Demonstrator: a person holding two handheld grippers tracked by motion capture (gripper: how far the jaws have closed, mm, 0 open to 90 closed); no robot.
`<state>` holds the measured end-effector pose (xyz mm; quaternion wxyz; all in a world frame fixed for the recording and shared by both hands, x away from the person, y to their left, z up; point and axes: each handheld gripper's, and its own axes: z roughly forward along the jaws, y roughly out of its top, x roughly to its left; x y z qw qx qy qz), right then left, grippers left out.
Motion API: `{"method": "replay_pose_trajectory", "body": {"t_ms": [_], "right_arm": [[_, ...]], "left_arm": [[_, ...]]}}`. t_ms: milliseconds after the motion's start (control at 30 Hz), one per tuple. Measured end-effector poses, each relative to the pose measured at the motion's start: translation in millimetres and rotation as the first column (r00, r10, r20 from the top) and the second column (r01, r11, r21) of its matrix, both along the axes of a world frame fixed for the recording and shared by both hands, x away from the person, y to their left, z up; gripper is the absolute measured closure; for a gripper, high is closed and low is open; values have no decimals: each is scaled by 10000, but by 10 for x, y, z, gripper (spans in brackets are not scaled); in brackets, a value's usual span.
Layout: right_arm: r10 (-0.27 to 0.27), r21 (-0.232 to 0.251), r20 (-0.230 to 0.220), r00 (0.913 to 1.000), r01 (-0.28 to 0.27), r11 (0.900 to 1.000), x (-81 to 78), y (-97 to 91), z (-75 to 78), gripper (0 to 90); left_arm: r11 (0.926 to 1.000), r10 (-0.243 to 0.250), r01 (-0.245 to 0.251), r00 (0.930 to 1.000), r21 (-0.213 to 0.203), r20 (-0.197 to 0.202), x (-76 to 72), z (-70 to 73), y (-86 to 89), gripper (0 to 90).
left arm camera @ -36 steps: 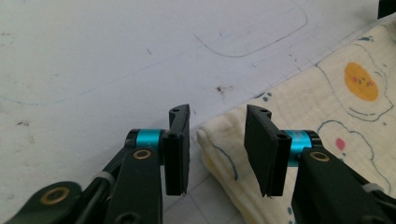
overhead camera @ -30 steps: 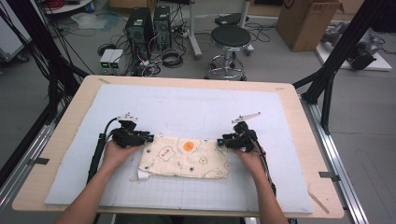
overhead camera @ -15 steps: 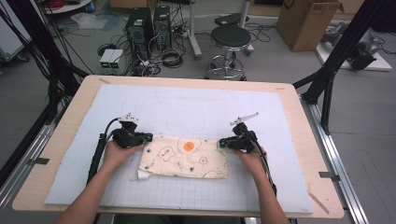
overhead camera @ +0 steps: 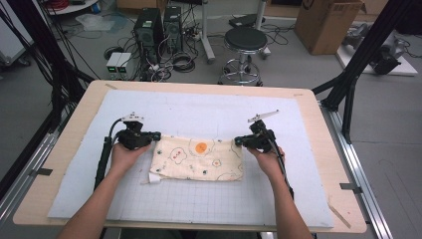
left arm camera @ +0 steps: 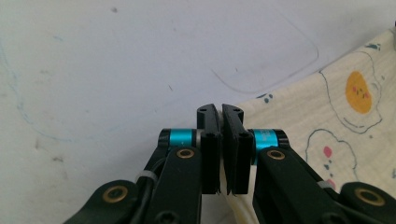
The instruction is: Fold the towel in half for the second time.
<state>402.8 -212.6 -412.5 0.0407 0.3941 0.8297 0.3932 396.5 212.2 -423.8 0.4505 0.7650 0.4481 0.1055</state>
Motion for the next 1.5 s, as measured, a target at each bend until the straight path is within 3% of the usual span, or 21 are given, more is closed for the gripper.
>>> {"method": "replay_pose_trajectory", "body": {"t_ms": [200, 267, 367, 500, 600, 633, 867, 1100, 1367, 1500], "right_arm": [[-252, 173, 98, 9996, 250, 9995, 133, -14, 89, 852], [-366, 259, 105, 9993, 363, 9990, 184, -24, 118, 852], [-472, 456, 176, 9987, 464, 9979, 242, -34, 171, 852], [-657, 589, 344, 9972, 636, 9962, 274, -38, 183, 851], [-725, 569, 150, 9973, 715, 9958, 293, -42, 126, 851], [-776, 534, 56, 9970, 771, 9956, 294, -40, 114, 851], [-962, 587, -136, 9953, 969, 9936, 294, -45, 55, 852], [-941, 855, -43, 9956, 941, 9919, 245, -68, 18, 852], [-830, 1081, 83, 9965, 816, 9908, 183, -106, -4, 852], [-763, 1254, 180, 9969, 735, 9894, 141, -121, 32, 852]], "left_arm": [[9998, 203, -206, 9990, 75, 393, 92, 94, -12, 857], [9989, 388, -379, 9988, -279, 309, 128, 112, 2, 857], [9994, 356, -356, 9979, -10, 545, 163, 167, -8, 857], [9988, 491, -488, 9960, -59, 743, 171, 193, -23, 857], [9984, 321, -350, 9975, 451, 624, 173, 145, -67, 857], [9976, 293, -330, 9976, 600, 620, 170, 133, -86, 857], [9980, 362, -396, 9970, 485, 691, 156, 133, -87, 857], [9988, 422, -439, 9964, 217, 738, 91, 97, -67, 857], [9992, 307, -323, 9969, 214, 731, 34, 69, -66, 857], [9995, 220, -238, 9956, 192, 910, -6, 109, -53, 857]]}}
